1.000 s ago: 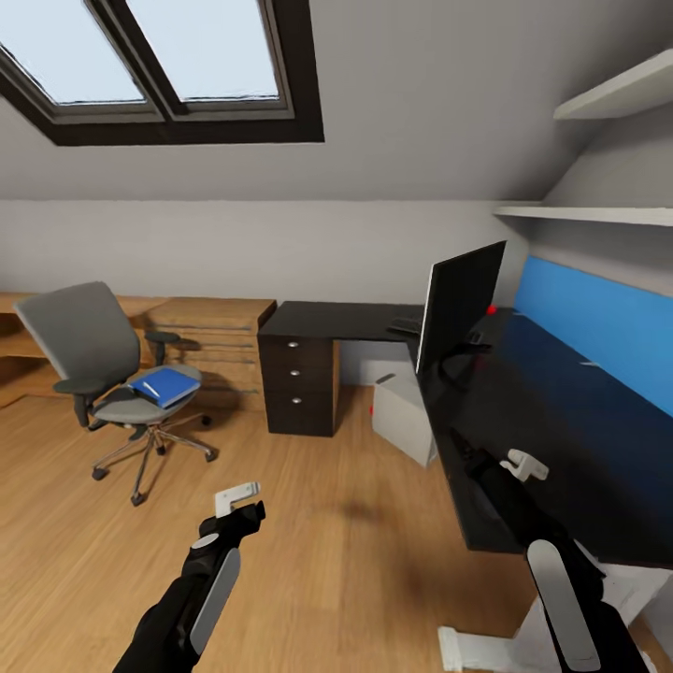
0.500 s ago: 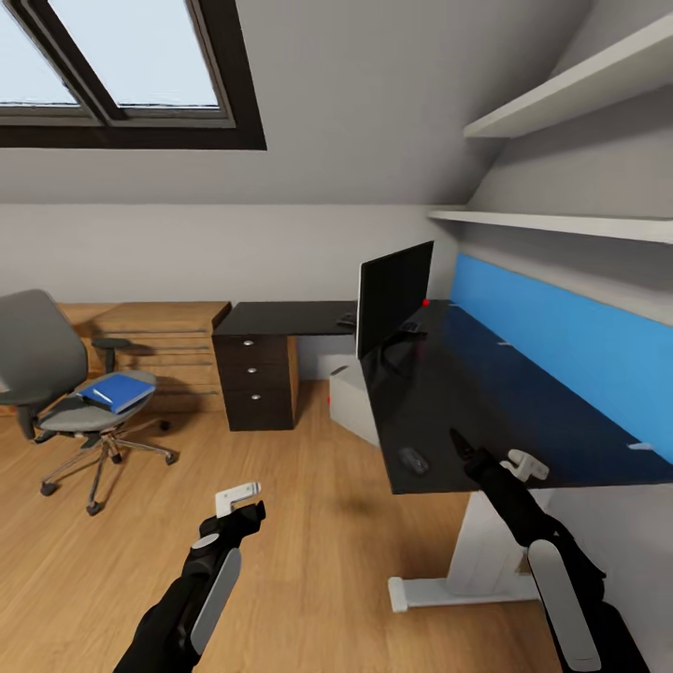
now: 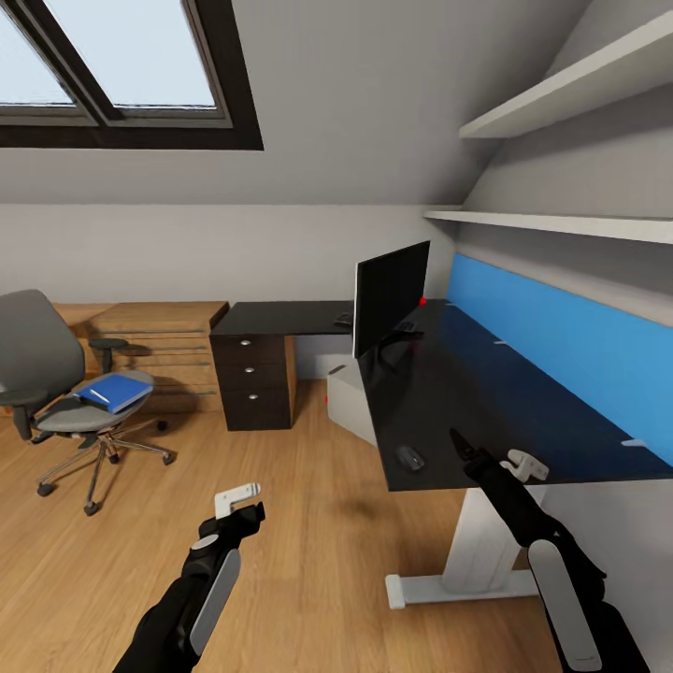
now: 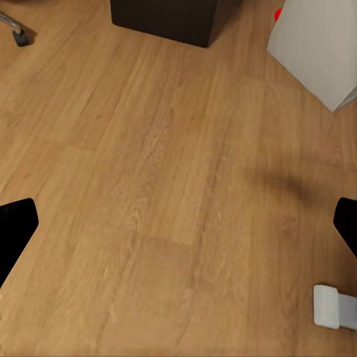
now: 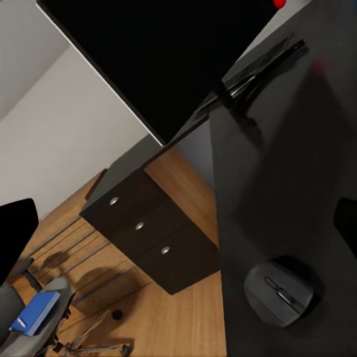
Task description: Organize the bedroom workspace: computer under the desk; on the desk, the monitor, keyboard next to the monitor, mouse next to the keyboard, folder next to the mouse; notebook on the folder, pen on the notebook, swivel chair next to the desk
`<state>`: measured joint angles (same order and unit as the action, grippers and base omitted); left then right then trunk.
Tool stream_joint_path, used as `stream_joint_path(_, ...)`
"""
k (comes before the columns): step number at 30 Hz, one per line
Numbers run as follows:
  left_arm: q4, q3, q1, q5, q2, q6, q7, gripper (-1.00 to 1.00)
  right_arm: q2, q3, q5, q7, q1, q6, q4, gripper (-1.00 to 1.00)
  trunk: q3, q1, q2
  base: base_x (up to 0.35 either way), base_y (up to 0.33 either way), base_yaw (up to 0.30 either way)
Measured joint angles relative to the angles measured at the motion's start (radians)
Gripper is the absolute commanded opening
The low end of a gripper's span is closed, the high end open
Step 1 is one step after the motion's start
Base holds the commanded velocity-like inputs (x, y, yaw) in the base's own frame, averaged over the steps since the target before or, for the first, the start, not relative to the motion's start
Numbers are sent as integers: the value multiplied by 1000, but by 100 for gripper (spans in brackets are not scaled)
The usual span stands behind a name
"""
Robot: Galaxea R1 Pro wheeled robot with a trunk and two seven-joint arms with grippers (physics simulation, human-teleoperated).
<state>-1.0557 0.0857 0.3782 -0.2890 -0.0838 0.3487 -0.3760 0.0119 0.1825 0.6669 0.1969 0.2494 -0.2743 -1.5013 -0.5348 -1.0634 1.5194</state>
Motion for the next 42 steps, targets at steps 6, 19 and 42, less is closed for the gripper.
stream_joint_path(6,3,-1,0,0,0,0,1,100,-2,0,1,10,0,2,0,100,0,0,0,0,0,0)
stream_joint_path(19,10,1,0,3,-1,0,0,100,-20,-110,-328,-171,1,7,29,100,0,0,0,0,0,0)
stream_joint_path(42,41,2,0,3,-6,-1,1,100,-30,-377,-518,-358,14,-151,102,100,0,0,0,0,0,0)
